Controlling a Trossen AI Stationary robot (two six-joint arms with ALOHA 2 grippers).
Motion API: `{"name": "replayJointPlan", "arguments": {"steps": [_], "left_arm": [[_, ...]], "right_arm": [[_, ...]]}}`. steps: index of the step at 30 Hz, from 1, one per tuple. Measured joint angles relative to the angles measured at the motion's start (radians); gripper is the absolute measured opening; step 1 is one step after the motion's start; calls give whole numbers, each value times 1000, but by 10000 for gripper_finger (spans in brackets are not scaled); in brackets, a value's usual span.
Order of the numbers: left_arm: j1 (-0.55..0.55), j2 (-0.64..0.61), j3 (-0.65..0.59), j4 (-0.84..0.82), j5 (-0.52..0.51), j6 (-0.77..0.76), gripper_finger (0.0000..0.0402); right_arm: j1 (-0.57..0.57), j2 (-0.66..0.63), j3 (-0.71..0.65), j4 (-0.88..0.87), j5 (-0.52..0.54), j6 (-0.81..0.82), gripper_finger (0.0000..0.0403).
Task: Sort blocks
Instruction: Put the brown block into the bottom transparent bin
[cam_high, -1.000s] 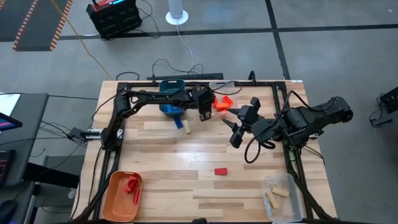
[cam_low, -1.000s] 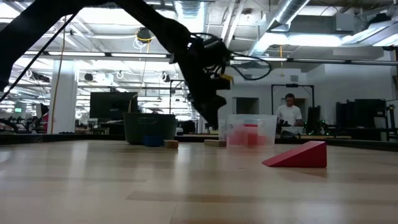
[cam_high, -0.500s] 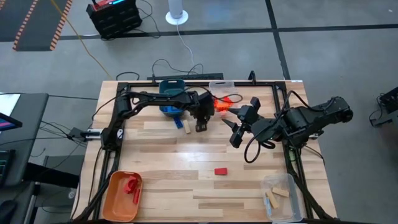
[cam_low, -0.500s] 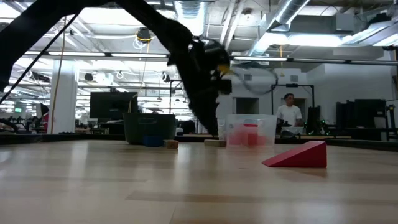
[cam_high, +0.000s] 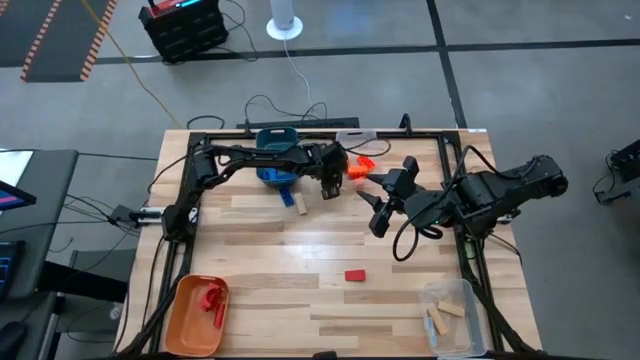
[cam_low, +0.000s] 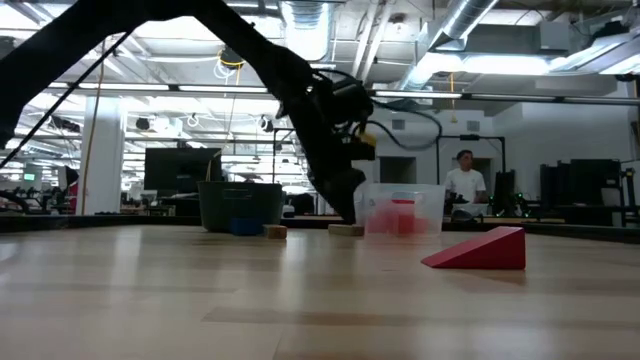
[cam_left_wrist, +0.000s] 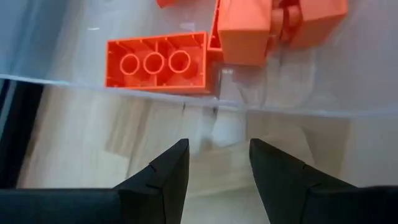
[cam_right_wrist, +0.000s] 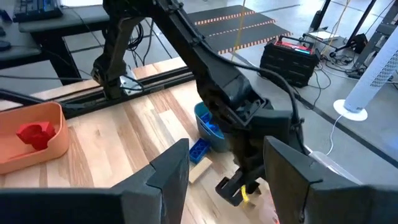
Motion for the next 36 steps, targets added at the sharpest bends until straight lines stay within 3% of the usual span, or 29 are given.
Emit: {"name": "replayJointPlan", "arguments": {"steps": [11,17,20,23,29,36], "left_arm": [[-62,-33,33,-307,248,25,164],[-77,-120,32,-341,243,-109,164],[-75,-161,33,-334,196,-87,164],[-76,-159,33,-320,140,58,164],[-103,-157,-10,-306,258,580,164],[-153,-156,-16,-340,262,912,164]], "right_arm": [[-3,0,0,-1,0,-21,195],[-3,0,0,-1,0,-29,195],[-3,0,0,0,0,-32,195],[-3,0,0,4,0,-42,195],[-3,0,0,16,0,-59,195],[0,0,0,21,0,-51,195]]}}
